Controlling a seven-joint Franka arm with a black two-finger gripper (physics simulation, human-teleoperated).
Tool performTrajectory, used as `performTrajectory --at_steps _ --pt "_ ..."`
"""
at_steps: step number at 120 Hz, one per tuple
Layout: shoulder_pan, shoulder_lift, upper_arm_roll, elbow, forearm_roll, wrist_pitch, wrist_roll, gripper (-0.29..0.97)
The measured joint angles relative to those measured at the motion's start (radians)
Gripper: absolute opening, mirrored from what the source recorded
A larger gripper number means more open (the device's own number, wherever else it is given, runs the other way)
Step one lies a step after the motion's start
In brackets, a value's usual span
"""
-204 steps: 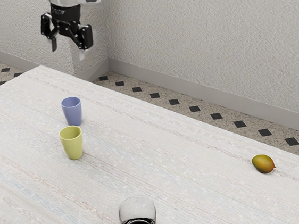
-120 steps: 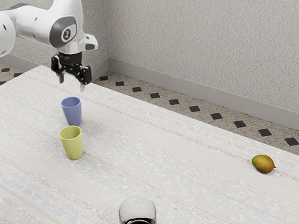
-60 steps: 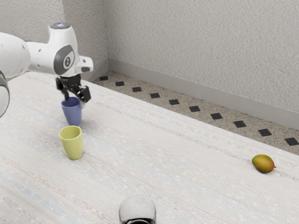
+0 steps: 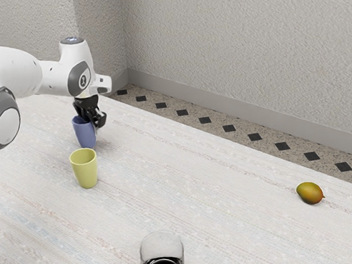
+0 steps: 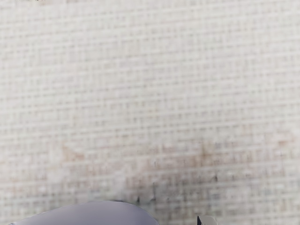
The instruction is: Place the left cup onto the right cup
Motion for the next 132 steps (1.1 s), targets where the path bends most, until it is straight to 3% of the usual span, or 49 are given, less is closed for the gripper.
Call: performTrajectory --at_steps 13,34,48,80,102,132 --pt "0.0 -0.001 0.0 0.0 -0.003 0.002 0.018 0.04" --pt "-0.008 -0.05 -0.002 -0.02 -0.003 -0.003 0.031 -0.05" --pt "-0.022 -0.138 -0.006 -0.079 0.01 -0.011 0.029 -0.07" --pt "-0.099 -0.367 -0.046 -0.151 0.119 -0.108 -0.027 -0.09" --pt "-0.106 -0.53 -0.111 -0.353 0.193 -0.161 -0.125 -0.1" --pt "-0.104 -0.632 -0.124 -0.507 0.221 -0.179 -0.264 -0.1"
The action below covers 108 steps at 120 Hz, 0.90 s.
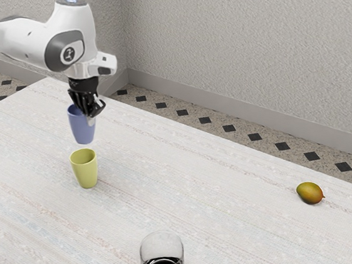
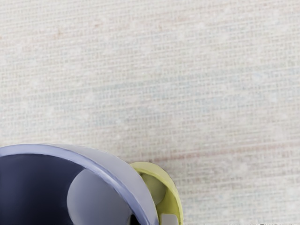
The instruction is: Place the left cup onto the right cup
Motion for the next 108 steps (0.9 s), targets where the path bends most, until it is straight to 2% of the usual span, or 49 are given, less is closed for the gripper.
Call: performTrajectory --at_steps 27,108 --pt "0.005 -0.043 -0.005 -0.084 0.004 0.03 -0.105 -0.1" --pt "0.002 -0.027 -0.02 -0.132 0.004 0.116 -0.278 -0.1"
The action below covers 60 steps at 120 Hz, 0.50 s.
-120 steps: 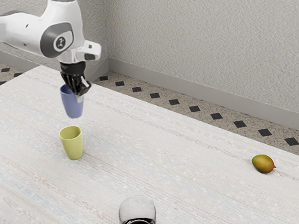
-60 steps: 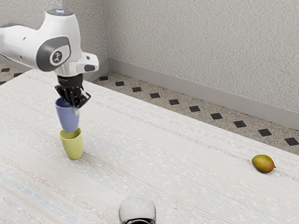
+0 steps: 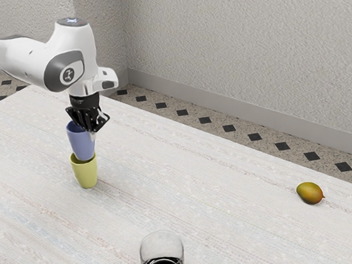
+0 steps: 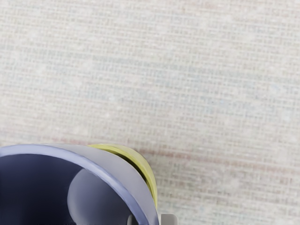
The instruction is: Place the left cup onto the right cup
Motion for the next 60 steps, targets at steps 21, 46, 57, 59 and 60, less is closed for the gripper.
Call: performTrajectory --at_steps 21,46,57,59,60 --pt "-0.002 0.001 0.001 -0.008 0.0 0.01 -0.022 -0.1" --pt "0.0 0.0 0.003 -0.023 -0.001 0.021 -0.041 -0.1" --pt "0.0 0.005 0.004 -0.024 -0.001 0.027 -0.048 -0.1" --pt "0.001 0.006 0.004 -0.024 -0.001 0.028 -0.049 -0.1" --pt "0.001 0.007 0.004 -0.024 -0.001 0.029 -0.049 -0.11"
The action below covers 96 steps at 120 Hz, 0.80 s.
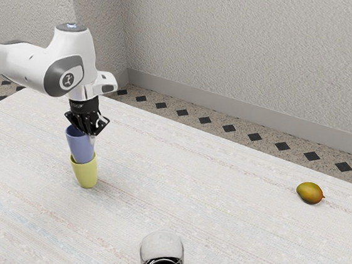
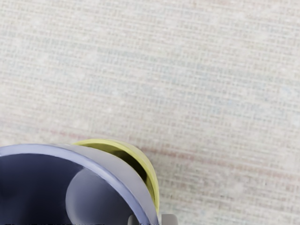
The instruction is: Place the left cup onto the right cup
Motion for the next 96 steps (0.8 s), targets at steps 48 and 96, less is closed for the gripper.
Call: performTrajectory --at_steps 48,96 --pt "0.001 0.049 0.005 0.009 -0.01 0.036 -0.006 0.26" --pt "0.03 -0.051 -0.047 0.287 0.004 -0.239 -0.003 0.62"
